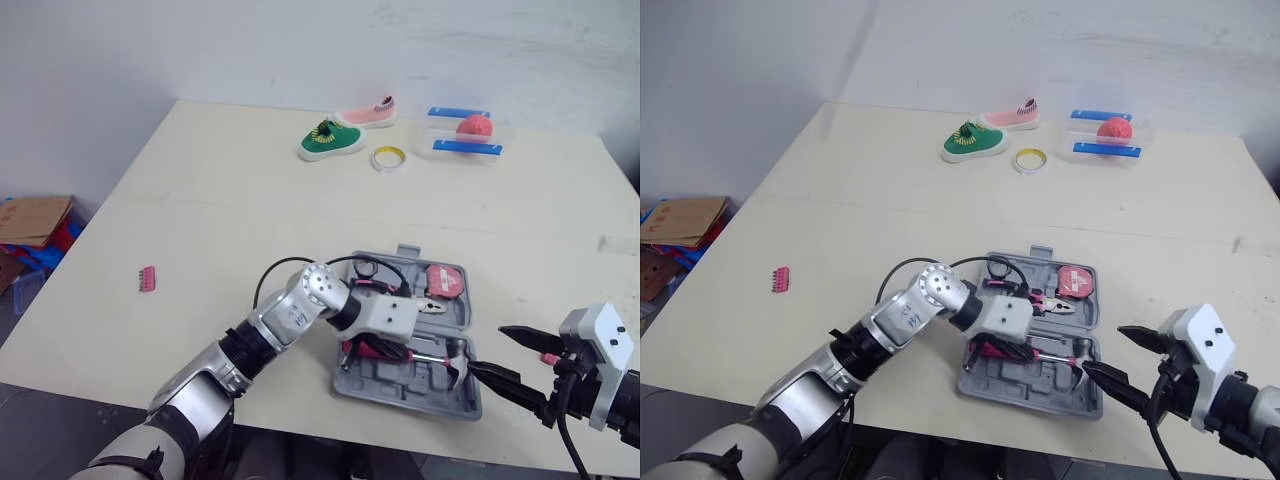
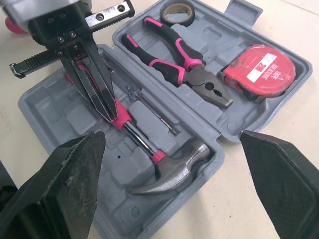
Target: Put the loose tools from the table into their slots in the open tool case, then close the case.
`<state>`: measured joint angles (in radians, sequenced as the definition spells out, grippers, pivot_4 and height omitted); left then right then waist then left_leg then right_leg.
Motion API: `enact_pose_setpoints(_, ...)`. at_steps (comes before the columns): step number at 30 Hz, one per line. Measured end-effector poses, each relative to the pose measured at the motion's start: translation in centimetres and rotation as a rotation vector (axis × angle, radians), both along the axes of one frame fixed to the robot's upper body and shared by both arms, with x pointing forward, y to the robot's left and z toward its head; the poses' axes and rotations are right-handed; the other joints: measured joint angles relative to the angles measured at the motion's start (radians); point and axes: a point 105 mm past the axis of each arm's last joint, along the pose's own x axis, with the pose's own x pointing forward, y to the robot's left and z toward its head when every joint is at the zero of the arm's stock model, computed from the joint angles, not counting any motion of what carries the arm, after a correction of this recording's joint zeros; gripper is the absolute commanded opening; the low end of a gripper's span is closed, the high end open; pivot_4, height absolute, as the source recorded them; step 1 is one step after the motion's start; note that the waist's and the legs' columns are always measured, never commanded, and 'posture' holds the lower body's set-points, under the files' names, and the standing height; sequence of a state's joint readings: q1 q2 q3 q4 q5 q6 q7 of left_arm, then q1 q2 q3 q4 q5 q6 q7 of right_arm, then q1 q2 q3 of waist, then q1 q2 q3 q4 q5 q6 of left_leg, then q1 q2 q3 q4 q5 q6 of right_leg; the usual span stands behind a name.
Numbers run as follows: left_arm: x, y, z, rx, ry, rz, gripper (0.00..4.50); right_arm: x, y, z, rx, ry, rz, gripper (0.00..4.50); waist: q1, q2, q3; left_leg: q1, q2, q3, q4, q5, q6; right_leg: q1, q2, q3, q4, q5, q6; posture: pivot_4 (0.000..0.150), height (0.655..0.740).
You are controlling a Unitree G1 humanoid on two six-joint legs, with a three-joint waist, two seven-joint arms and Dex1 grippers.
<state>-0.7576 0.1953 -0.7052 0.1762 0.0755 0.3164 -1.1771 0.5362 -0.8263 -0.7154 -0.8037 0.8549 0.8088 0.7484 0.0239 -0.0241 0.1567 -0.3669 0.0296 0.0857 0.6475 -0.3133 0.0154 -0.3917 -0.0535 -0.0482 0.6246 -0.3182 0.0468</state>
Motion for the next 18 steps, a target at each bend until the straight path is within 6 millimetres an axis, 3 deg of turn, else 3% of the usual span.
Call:
enact_pose_setpoints(8,0.6,-1.4,-0.1,-0.01,-0.009,0.018,0.04,-0.3,0.2,-0.2,-0.004,0.011,0.006,4.5,0.001,-0.004,-0.003,0.002,0.0,0.001,0.0,0.004,0.007,0.012,-0.007,-0.001,-0.014,-0.004,-0.009,0.15,0.7304)
enact_pose_setpoints(11,1.5,-1.2,1.4,-0.095,0.162,0.124,0.04,-0.5,0.1,-0.3,-0.008,0.015,0.004,4.5,-0.002,0.002,0.005,-0.003,-0.001,0.003,0.002,0.007,0.012,0.005,-0.009,-0.002,-0.018,0.001,-0.005,0.15,0.7304)
enact_pose_setpoints(12,2.1,-0.8,2.4,-0.14,0.216,0.162,0.04,-0.6,-0.1,-0.3,-0.013,0.017,-0.006,4.5,-0.003,0.005,0.007,-0.009,-0.002,0.006,0.002,0.007,0.013,-0.003,-0.01,-0.002,-0.016,0.003,-0.004,0.15,0.7304)
enact_pose_setpoints(13,2.5,-0.5,3.4,-0.18,0.248,0.178,0.04,-0.7,-0.3,-0.3,-0.014,0.016,-0.014,4.5,-0.004,0.007,0.01,-0.013,-0.002,0.007,0.002,0.008,0.012,-0.008,-0.01,-0.002,-0.013,0.011,0.011,0.15,0.7304)
enact_pose_setpoints(15,3.2,0.4,7.5,-0.317,0.308,0.176,0.04,-0.8,-1.0,0.0,-0.027,0.009,-0.033,4.5,-0.002,0.008,0.012,-0.023,-0.003,0.007,0.006,0.008,0.009,-0.021,-0.01,-0.003,-0.003,0.01,0.011,0.15,0.7304)
enact_pose_setpoints(18,3.4,3.5,12.6,-0.417,0.249,0.141,0.04,-1.1,-2.7,0.6,-0.063,-0.014,-0.079,4.5,-0.001,0.01,0.013,-0.02,-0.003,0.007,0.0,0.014,-0.003,-0.022,-0.008,-0.004,-0.001,0.006,0.009,0.15,0.7304)
